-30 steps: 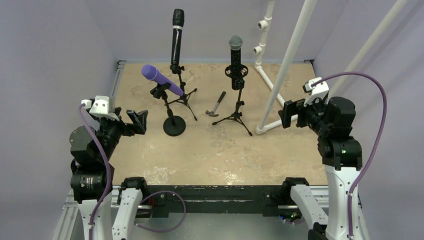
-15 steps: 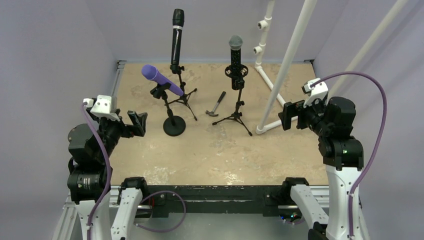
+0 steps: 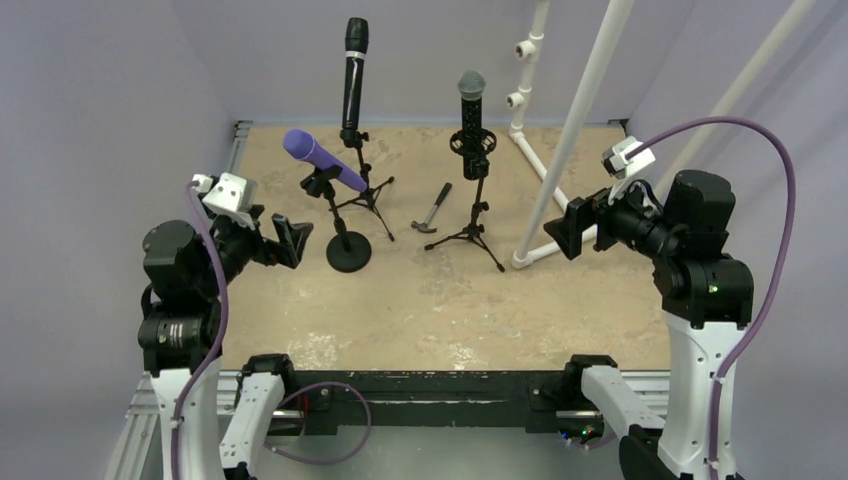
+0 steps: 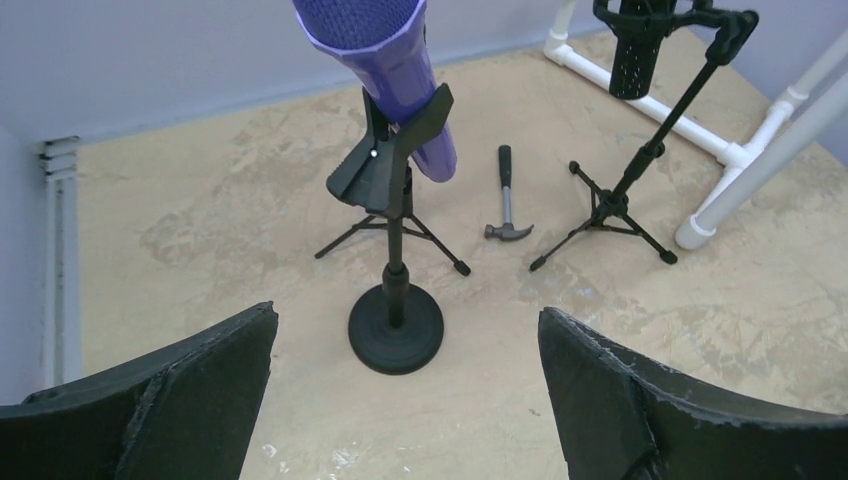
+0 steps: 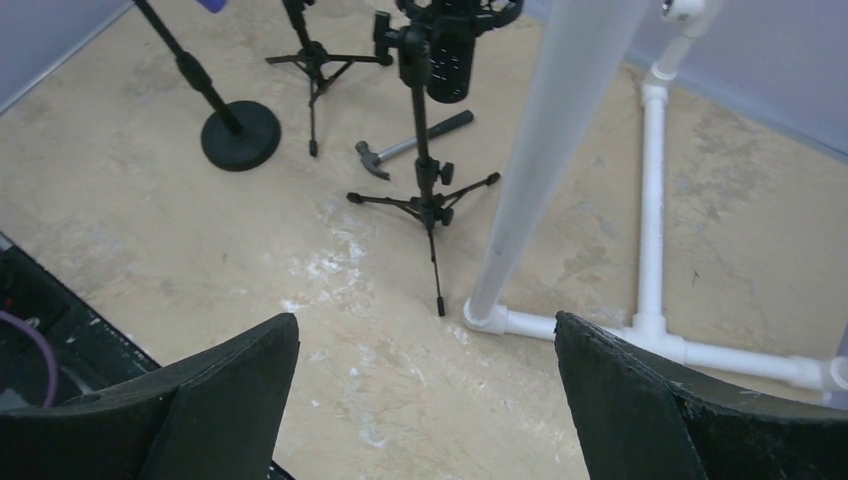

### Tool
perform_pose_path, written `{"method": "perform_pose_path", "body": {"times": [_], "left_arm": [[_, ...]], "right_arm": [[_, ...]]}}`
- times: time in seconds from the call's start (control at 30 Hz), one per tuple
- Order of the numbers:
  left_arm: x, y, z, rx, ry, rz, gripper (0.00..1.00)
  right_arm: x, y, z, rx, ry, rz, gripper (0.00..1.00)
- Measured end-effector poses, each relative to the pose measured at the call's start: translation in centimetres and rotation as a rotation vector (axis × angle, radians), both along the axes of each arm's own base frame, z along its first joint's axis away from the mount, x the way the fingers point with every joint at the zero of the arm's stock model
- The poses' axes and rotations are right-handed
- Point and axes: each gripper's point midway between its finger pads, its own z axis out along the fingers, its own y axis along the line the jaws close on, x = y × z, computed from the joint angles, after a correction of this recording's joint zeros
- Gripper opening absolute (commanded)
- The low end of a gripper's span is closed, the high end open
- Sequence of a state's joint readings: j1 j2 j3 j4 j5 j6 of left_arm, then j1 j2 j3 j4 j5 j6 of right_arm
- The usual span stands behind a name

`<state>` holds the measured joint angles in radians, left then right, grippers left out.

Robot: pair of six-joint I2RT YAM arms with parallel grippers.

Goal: Remove the microphone from the stand

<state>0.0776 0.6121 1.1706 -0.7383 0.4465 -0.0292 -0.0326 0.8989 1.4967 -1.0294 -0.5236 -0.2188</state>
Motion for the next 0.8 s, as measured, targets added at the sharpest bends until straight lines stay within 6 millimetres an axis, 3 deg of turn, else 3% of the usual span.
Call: {"method": "perform_pose_path", "body": {"times": [0.17, 0.33, 0.57, 0.8], "left_arm": [[3.5, -0.6, -2.8, -0.012, 0.057, -0.058, 1.0], [6.2, -1.0, -4.4, -0.003, 0.054, -0.104, 1.0], [6.3, -1.7, -8.6, 0.016, 0.023, -0.165, 1.0], [7.6, -2.3, -15.3, 0.028, 0.013, -0.23, 0.99]], "right_arm": [[-0.6, 1.8, 1.0, 0.042, -0.007, 0.107, 0.93], [-1.1, 4.0, 0.9, 0.066, 0.012, 0.229, 0.93], [-2.2, 7.3, -0.6, 0.055, 0.049, 0.384, 0.93], [-3.0, 10.6, -2.6, 0.029, 0.11, 0.529, 0.92]]}}
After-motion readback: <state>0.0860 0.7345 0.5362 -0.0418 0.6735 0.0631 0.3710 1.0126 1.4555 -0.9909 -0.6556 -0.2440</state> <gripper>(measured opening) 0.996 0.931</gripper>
